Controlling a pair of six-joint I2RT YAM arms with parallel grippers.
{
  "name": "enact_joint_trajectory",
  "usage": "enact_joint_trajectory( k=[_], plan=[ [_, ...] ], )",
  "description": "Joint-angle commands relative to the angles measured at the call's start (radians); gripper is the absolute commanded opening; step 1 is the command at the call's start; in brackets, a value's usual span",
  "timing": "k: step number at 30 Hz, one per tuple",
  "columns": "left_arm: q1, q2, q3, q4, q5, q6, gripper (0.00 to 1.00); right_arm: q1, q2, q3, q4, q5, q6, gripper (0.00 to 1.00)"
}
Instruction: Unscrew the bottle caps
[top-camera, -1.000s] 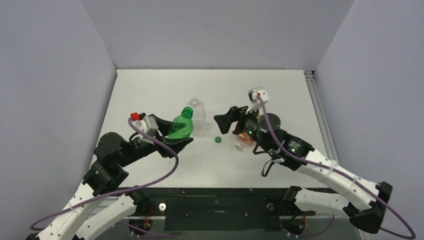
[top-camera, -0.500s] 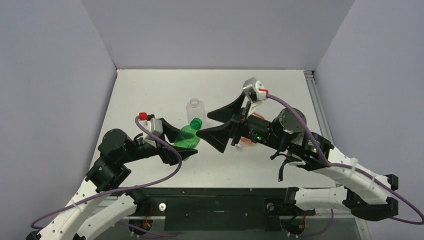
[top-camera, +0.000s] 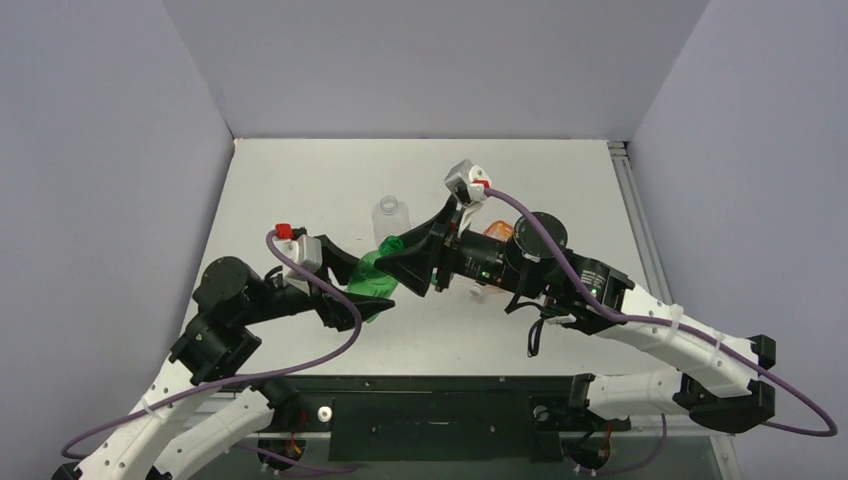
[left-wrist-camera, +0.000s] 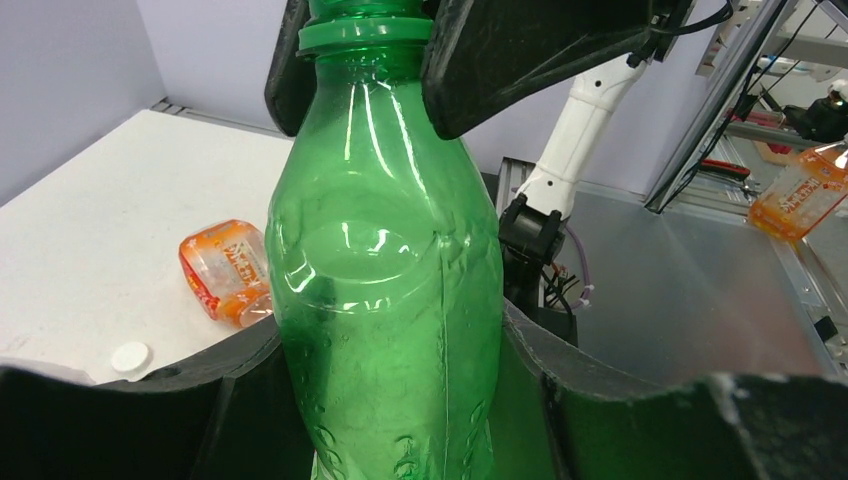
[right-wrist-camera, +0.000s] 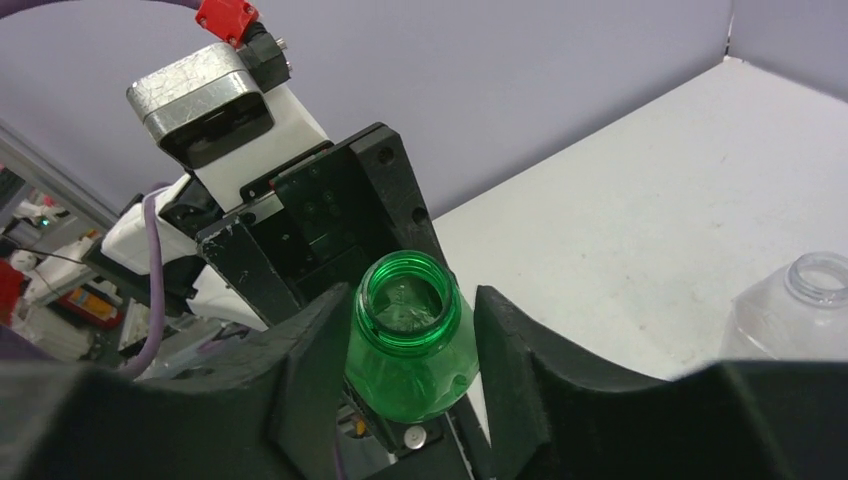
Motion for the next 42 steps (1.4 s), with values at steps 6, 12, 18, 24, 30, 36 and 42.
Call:
enact_joint_trajectory(
  k=[6,12,18,24,30,36,42],
  plan=[
    [0.005,0.001,0.045,0.041,0.012,0.005,0.00,0.018,0.022,-0.008,0.106,-0.010,0.031,0.13],
    [0.006,-0.010,0.069,0.005,-0.040,0.013,0.75,0.016,0.010,-0.017,0.060,0.069,0.007,0.00],
    [0.010,-0.049,0.120,-0.207,-0.217,0.035,0.97,0.010,0.055,0.030,-0.127,0.272,-0.084,0.00],
    [0.021,-0.112,0.146,-0.360,-0.386,0.023,0.97,-0.013,0.102,-0.022,-0.149,0.386,-0.118,0.00],
    [0.076,-0.080,0.159,-0.393,-0.514,-0.040,0.96,0.004,0.245,-0.075,-0.054,0.460,-0.129,0.00],
    [0.208,0.051,0.222,-0.372,-0.555,-0.030,0.97,0.039,0.395,-0.075,0.051,0.555,-0.147,0.00],
    [0.270,0.111,0.254,-0.357,-0.485,0.008,0.96,0.039,0.488,-0.097,0.175,0.621,-0.133,0.00]
  ],
)
